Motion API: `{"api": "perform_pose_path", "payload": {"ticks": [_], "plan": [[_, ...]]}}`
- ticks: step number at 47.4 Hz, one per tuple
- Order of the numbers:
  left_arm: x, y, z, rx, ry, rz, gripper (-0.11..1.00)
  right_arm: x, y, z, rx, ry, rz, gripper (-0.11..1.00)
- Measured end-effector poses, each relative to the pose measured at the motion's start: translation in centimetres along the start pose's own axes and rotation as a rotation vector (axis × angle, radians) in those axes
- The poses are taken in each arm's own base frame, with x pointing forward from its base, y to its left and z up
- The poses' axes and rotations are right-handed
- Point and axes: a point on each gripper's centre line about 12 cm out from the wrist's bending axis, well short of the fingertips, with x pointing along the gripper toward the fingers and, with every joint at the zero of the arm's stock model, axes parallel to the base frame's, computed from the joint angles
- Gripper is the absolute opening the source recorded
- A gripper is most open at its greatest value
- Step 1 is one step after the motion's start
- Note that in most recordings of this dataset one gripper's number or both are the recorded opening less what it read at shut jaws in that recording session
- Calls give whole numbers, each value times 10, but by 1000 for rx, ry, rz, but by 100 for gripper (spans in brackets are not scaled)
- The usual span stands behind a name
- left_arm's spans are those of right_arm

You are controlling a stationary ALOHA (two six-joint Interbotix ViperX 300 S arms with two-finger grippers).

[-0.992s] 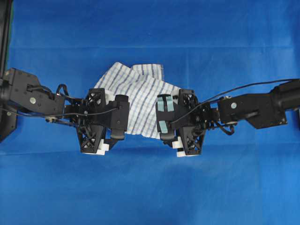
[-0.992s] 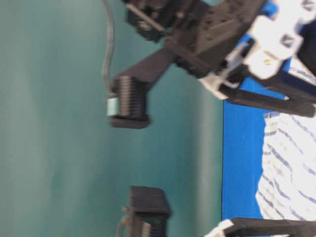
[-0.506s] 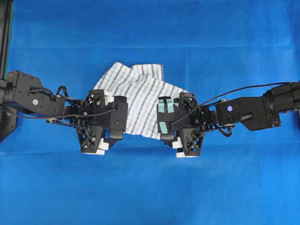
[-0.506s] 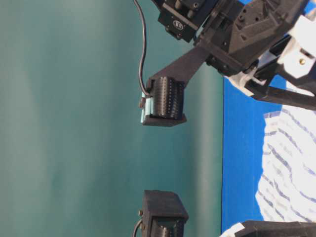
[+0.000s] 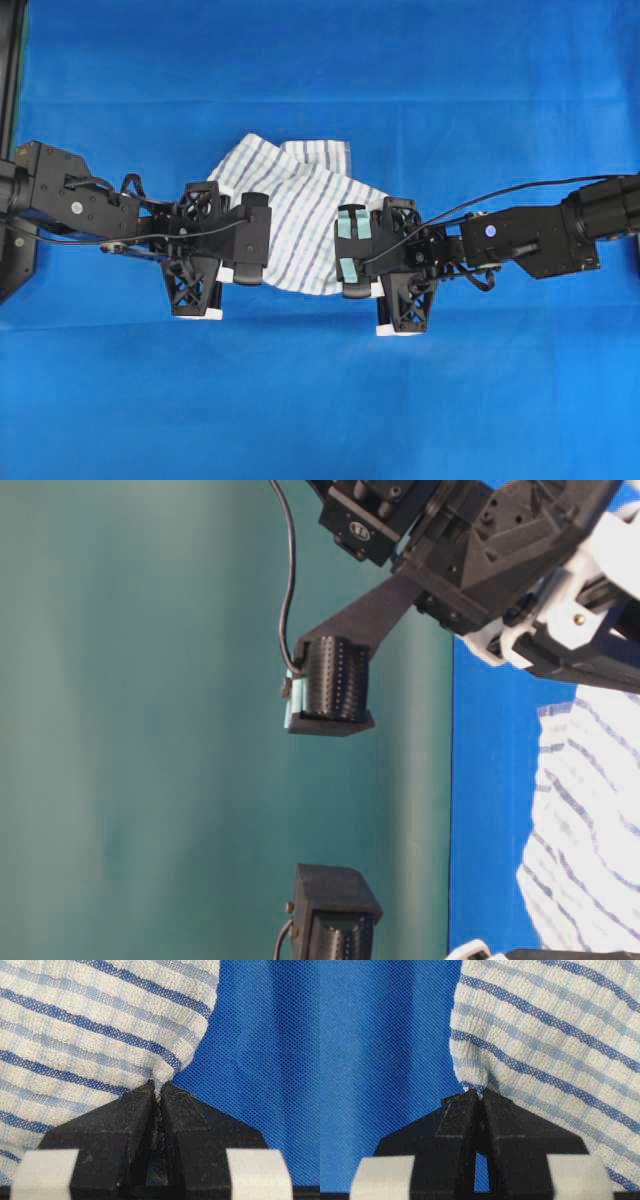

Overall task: Lift the towel with both arms.
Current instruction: 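Close both grippers on the towel edges and raise them upward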

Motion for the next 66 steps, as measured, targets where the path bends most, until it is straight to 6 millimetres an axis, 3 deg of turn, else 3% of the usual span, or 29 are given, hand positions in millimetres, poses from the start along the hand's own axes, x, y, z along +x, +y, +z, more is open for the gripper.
{"api": "perform_pose_path", "payload": {"ticks": [7,14,30,48,57,66], "plan": [[-16,1,15,-8,-11,1,2,-22,-2,17,-6,-45,-4,3],[-56,11,47,-26,-94,15,2,-56,-7,39,-3,-89,-17,3],[-159,35,92,-80,-313,70,2,-155,-27,81,2,-198,-83,3],[-232,42,138,-85,-383,88,2,-267,-36,118,-34,-361,-170,3],[-260,43,158,-81,-424,92,2,-298,-35,125,-31,-425,-178,3],[-262,43,161,-79,-429,92,2,-302,-35,124,-31,-420,-182,3]]}}
